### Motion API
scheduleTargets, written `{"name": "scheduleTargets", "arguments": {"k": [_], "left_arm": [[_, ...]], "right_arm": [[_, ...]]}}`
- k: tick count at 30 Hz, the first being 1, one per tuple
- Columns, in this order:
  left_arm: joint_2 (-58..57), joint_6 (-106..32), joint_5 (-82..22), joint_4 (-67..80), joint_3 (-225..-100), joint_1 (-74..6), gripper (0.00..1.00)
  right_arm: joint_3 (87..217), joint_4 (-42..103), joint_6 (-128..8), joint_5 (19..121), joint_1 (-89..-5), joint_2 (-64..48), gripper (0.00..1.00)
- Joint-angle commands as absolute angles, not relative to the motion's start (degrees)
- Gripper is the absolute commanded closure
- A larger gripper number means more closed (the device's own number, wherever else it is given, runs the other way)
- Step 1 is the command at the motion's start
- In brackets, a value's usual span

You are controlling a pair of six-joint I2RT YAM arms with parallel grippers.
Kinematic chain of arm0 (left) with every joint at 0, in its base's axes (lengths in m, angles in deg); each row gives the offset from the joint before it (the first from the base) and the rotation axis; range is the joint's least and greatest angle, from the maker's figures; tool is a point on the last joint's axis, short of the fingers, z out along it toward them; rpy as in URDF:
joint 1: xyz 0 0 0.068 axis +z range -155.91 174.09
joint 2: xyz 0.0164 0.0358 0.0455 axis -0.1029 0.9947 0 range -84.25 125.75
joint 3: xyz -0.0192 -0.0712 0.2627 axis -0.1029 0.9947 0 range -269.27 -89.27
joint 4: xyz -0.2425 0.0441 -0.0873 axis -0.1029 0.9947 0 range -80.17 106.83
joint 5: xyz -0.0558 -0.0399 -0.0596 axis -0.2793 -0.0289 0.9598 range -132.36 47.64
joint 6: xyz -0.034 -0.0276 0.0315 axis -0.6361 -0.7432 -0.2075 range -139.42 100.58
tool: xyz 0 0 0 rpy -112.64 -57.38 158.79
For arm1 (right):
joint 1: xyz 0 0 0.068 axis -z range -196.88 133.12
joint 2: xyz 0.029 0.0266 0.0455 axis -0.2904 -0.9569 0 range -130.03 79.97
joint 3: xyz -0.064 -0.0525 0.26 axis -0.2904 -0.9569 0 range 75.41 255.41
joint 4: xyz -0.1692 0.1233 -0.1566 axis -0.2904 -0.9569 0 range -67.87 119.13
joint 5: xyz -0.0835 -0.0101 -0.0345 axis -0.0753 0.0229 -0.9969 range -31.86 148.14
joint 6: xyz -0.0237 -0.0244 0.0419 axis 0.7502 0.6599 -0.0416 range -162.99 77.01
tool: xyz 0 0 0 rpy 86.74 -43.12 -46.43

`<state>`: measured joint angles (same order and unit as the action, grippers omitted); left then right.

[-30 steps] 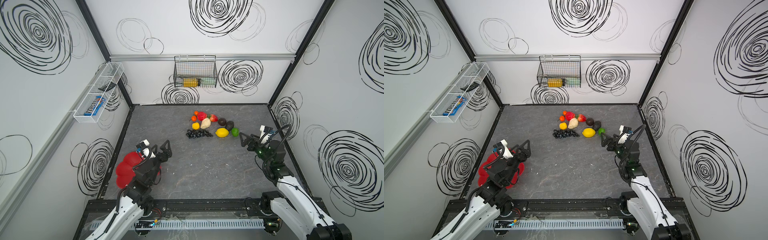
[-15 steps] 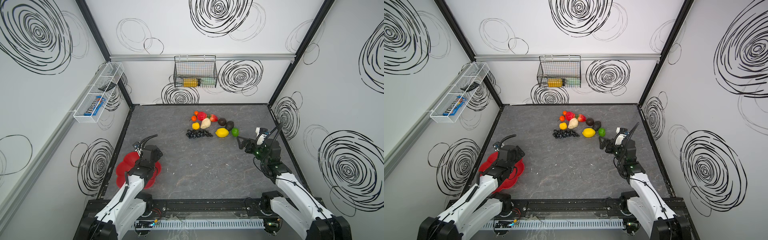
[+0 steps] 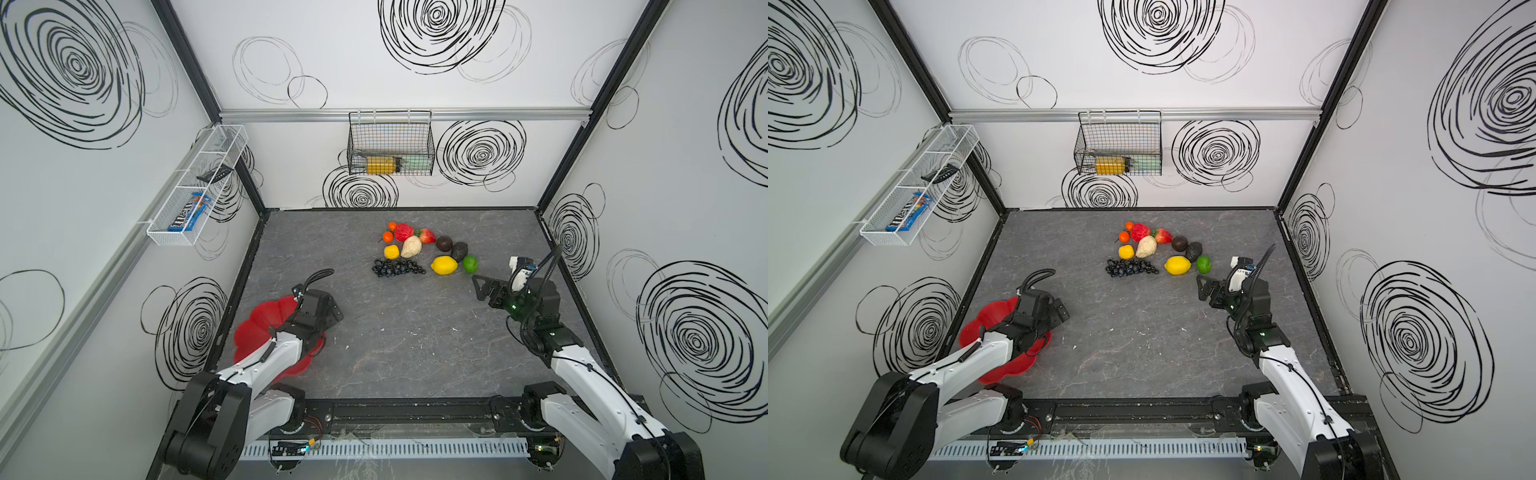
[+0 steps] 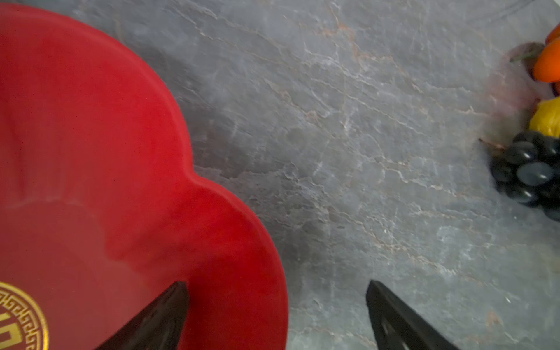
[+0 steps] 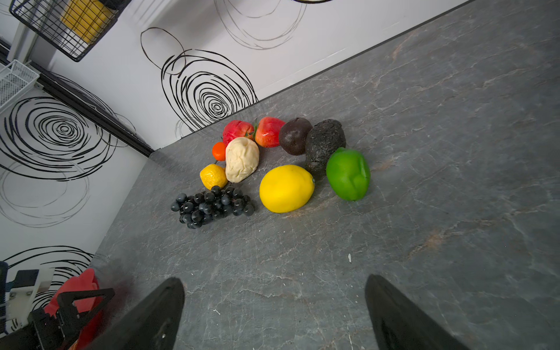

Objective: Arrange fruit in a fruit bowl
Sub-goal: Move the fruit bowl to the center of the table.

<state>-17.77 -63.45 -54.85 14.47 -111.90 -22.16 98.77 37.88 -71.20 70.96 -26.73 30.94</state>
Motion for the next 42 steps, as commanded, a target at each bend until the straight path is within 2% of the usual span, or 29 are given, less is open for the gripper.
{"name": "scheduleTargets", "arguments": {"k": [1, 11, 15, 20, 26, 29, 33, 37, 42], "left_arm": [[-16.52, -65.45, -55.01, 11.5, -114.89, -28.27, 0.04], [-9.97, -73.24, -58.17, 9.29, -121.94, -50.65, 0.04], [-5.5, -73.38, -56.49, 7.93, -126.36, -57.7, 0.04], [-1.25, -74.48, -53.64, 5.37, -130.4, -64.36, 0.04], [-3.44, -71.36, -53.49, 4.0, -133.47, -68.13, 0.04], [-7.33, -68.53, -56.09, 7.02, -133.68, -66.11, 0.04], [-14.5, -64.01, -62.65, 15.85, -133.51, -57.49, 0.04], [-20.96, -60.11, -64.19, 21.83, -130.79, -41.12, 0.04], [-24.64, -58.9, -55.79, 19.83, -123.78, -23.49, 0.04]], "right_arm": [[100.99, 35.07, -70.5, 69.38, -26.95, 30.96, 0.03], [100.86, 30.23, -71.07, 66.85, -26.12, 31.85, 0.03], [100.83, 30.05, -71.28, 66.92, -26.11, 31.81, 0.03], [101.35, 29.56, -72.85, 67.15, -25.75, 32.07, 0.03], [101.26, 30.14, -73.12, 68.29, -25.76, 32.01, 0.03], [100.91, 30.6, -73.55, 69.28, -25.76, 32.03, 0.03], [100.49, 31.76, -74.78, 72.3, -25.72, 31.66, 0.03], [100.2, 33.21, -76.74, 75.51, -26.77, 30.34, 0.03], [99.8, 36.17, -80.38, 73.92, -33.04, 27.46, 0.03]]}}
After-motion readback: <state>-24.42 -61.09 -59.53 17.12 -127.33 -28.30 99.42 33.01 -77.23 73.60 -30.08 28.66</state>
